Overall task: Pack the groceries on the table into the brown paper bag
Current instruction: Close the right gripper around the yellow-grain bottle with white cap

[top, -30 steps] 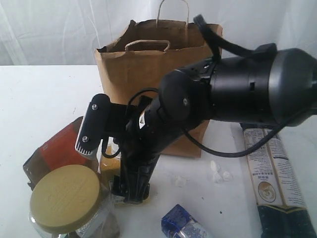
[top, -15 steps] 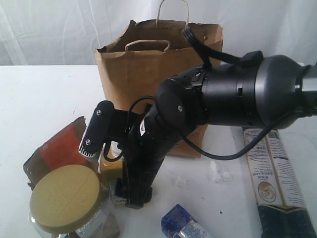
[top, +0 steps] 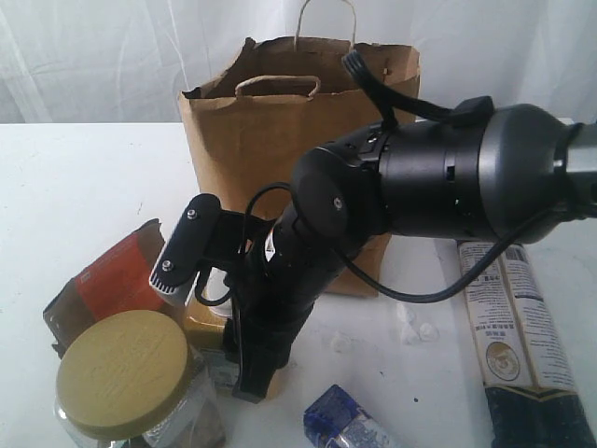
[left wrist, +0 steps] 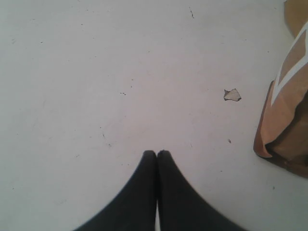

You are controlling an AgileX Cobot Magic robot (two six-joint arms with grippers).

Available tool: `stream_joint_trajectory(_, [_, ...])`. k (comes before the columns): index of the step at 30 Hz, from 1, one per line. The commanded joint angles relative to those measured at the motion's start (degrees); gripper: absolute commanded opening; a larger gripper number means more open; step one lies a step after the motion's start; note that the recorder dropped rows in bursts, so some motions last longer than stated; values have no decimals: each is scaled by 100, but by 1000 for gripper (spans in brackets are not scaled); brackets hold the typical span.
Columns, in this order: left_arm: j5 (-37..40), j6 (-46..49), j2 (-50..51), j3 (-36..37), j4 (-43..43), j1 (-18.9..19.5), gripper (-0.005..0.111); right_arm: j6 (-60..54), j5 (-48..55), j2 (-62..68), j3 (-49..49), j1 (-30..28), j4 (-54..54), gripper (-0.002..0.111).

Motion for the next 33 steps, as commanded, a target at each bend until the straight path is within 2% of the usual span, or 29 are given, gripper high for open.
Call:
stream_joint_trajectory(1, [14, -7, -24, 35, -31, -20, 0, 162, 37, -18, -22, -48, -42, 26])
stream_joint_trajectory(8, [14, -7, -24, 35, -31, -20, 0, 282, 129, -82, -58, -48, -66, 0])
stream_joint_trajectory(26, [14, -7, -24, 35, -31, -20, 0, 282, 829, -1157, -68, -48, -58, 0])
stream_joint_trajectory(33, [14, -7, -24, 35, -31, -20, 0, 282, 829, -2402, -68, -48, 6, 0])
